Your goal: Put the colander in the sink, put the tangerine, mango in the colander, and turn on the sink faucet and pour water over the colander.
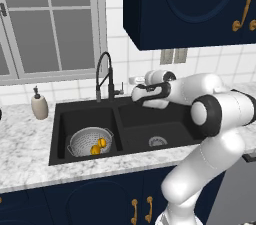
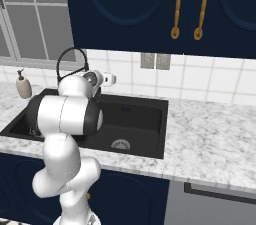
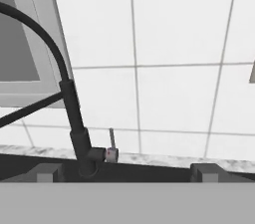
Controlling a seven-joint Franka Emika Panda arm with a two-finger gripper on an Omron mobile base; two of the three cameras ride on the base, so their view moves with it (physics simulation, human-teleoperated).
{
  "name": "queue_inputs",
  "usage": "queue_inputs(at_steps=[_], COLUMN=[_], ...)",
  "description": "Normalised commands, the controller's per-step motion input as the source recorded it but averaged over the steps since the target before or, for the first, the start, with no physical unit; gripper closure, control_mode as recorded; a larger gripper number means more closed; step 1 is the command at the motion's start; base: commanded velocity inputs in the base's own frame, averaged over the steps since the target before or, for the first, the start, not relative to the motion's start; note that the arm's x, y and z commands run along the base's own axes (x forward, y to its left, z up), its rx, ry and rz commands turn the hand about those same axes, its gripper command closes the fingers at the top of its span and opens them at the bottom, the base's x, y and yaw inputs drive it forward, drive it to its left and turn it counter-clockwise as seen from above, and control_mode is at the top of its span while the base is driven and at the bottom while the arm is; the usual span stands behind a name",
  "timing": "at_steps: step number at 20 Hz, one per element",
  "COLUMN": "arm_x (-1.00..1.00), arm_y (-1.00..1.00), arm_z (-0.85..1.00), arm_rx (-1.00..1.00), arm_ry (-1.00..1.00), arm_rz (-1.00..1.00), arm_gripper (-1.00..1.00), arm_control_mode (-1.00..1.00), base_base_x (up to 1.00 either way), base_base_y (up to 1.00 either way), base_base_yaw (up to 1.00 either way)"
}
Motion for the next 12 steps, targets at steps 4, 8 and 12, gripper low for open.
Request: queue_inputs(at_steps=[4, 8, 12], arm_x=[0.00, 0.00, 0.01], arm_y=[0.05, 0.03, 0.00], arm_z=[-0.57, -0.54, -0.13], arm_rx=[0.00, 0.00, 0.00], arm_ry=[-0.05, -0.02, -0.03], arm_rz=[0.00, 0.00, 0.00], arm_gripper=[-1.00, -1.00, -1.00], arm_control_mode=[-1.00, -1.00, -1.00], base_base_x=[0.00, 0.00, 0.00], base_base_y=[0.00, 0.00, 0.00], base_base_yaw=[0.00, 0.00, 0.00])
